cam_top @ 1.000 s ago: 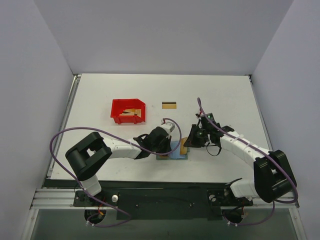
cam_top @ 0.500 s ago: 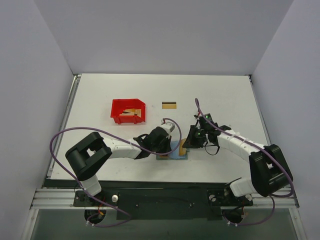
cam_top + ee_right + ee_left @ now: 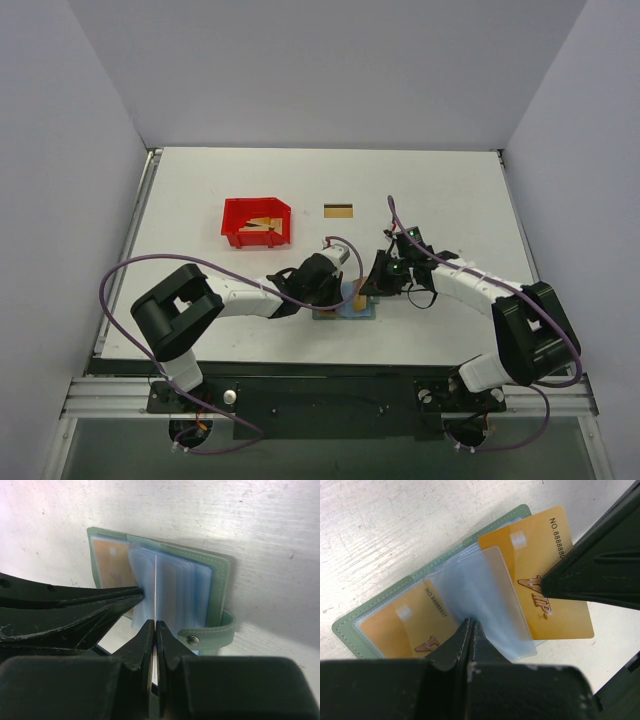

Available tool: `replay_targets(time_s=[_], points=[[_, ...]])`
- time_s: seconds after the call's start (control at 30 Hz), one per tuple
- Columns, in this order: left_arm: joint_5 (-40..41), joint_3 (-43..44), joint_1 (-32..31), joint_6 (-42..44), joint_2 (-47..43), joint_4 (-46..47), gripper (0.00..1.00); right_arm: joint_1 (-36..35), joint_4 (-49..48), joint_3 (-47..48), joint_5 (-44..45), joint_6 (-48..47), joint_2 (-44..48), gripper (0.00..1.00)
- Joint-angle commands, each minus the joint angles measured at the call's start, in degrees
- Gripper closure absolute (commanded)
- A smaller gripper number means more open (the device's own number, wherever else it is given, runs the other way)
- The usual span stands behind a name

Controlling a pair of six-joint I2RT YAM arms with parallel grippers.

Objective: Put the credit cards into the card holder
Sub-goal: Insert the credit card into the card holder.

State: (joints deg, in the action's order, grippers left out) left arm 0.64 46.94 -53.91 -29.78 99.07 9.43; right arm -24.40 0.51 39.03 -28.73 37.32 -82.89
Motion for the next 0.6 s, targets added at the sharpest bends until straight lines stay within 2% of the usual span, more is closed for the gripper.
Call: replay_targets(time_s=[0.0,0.4,0.57], points=[[0.94,-1.59,0.21,0.51,0.69,-7.5,1.0,0.06,-3.77,-0.88,-4.14,0.91,-0.25,1.0],[3.49,0.17,1.97,-0.28,-7.13,-6.27,1.0,0.06,-4.29,-0.35,-5.63,0.91,-1.3,1.0],[2.26,0.61,2.41,-0.1,-7.13,-5.39,1.0,0.06,-5.52,-0.35,-7.12,1.44,-2.1,1.0]])
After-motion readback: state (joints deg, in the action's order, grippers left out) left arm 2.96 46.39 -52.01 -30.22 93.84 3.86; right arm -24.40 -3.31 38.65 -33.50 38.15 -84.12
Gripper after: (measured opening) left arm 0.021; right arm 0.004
